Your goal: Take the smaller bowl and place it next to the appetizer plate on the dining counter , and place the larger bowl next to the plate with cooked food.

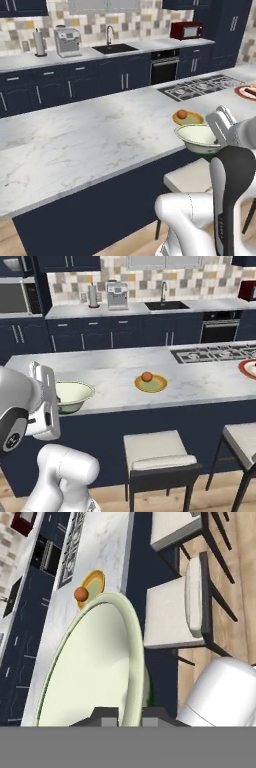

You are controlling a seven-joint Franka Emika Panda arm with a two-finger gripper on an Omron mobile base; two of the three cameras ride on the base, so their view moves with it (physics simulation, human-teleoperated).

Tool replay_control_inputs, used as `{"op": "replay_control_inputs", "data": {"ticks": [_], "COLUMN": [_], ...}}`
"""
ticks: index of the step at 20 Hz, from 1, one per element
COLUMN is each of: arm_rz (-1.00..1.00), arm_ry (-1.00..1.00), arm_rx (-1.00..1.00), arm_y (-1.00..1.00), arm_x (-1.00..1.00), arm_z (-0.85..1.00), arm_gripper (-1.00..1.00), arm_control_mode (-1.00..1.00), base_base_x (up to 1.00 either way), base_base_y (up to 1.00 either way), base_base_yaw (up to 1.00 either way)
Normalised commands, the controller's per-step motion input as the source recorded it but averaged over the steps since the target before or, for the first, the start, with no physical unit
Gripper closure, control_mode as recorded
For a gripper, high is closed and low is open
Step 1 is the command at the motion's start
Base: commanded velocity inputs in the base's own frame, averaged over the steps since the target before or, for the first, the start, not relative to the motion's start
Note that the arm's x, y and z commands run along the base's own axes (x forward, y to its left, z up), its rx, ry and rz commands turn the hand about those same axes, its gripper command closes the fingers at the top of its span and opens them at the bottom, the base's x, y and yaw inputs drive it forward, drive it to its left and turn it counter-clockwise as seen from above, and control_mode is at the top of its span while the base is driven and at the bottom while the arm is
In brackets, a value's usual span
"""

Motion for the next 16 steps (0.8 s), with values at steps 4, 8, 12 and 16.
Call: {"op": "replay_control_inputs", "data": {"ticks": [4,8,12,16], "arm_rz": [0.0,0.0,0.03,-0.04], "arm_ry": [0.0,0.0,-0.01,-0.06], "arm_rx": [0.0,0.0,0.02,0.04], "arm_y": [0.0,0.0,-0.08,-0.31], "arm_x": [0.0,0.0,0.25,0.96], "arm_z": [0.0,0.0,0.0,0.0], "arm_gripper": [1.0,1.0,1.0,1.0], "arm_control_mode": [1.0,1.0,-1.0,-1.0], "base_base_x": [0.67,0.96,0.75,0.0], "base_base_y": [-0.38,-0.32,-0.19,0.0], "base_base_yaw": [0.34,0.26,0.18,0.0]}}
